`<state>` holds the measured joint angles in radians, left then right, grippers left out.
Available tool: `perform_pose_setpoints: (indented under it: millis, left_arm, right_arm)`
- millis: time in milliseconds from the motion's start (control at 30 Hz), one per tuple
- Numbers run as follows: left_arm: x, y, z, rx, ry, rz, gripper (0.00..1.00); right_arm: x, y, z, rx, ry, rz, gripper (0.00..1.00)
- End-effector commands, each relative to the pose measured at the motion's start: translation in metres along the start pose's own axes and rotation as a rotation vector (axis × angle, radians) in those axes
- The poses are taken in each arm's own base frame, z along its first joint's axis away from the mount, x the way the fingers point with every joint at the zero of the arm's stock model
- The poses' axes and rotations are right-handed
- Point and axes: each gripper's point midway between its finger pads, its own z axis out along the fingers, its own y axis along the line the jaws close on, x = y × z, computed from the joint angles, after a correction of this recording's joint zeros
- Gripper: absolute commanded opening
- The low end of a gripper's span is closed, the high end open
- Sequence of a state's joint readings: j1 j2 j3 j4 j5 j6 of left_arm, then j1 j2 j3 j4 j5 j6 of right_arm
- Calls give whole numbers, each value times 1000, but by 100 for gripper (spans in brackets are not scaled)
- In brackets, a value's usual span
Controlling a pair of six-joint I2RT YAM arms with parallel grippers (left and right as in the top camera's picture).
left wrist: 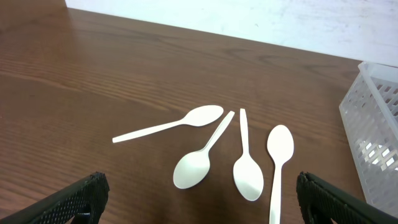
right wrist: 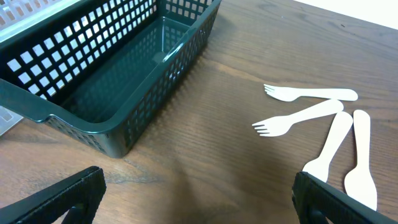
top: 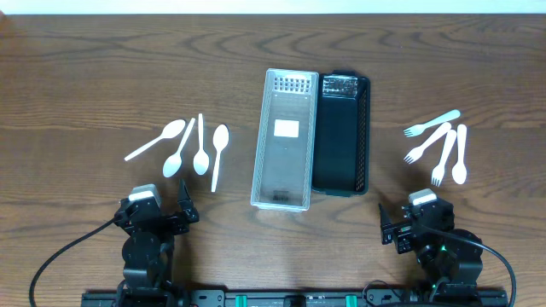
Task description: Pack container
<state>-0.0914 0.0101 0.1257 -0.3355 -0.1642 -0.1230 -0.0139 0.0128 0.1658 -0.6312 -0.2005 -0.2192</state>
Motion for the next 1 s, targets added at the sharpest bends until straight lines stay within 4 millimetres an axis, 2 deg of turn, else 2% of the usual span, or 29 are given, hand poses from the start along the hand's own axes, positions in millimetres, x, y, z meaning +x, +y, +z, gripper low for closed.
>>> perform_pose_setpoints:
  millis: [0, 200, 300, 367, 467, 567, 633, 733, 867, 967]
  left_arm:
    - [9, 3, 3, -12, 16, 15, 98]
    - [9, 3, 3, -11, 16, 15, 98]
    - [13, -7, 3, 47, 36, -3, 98]
    - [13, -16, 2, 98, 41, -6, 98]
    - [10, -27, 0, 162, 43, -66, 98]
    - [6, -36, -3, 209, 59, -212, 98]
    - [1, -43, -7, 246, 61, -253, 98]
    - [-15, -47, -15, 274, 34, -258, 98]
    - [-47, -48, -26, 269, -2, -261, 98]
    - [-56, -47, -28, 240, 50, -255, 98]
  right_arm:
    - [2, -3, 1, 16, 2, 8, 99]
    - [2, -3, 1, 15, 2, 8, 99]
    - [-11, 2, 0, -18, -51, -1, 99]
    - [-22, 17, -1, -106, -105, -12, 99]
    - [-46, 52, -13, -324, -216, 3, 99]
    - [-74, 87, -39, -567, -350, -16, 99]
    - [-87, 98, -53, -655, -416, -46, 99]
    - [-105, 93, -60, -645, -451, 31, 99]
    - [-124, 68, -56, -498, -448, 100, 99]
    - [-131, 49, -49, -389, -390, 158, 99]
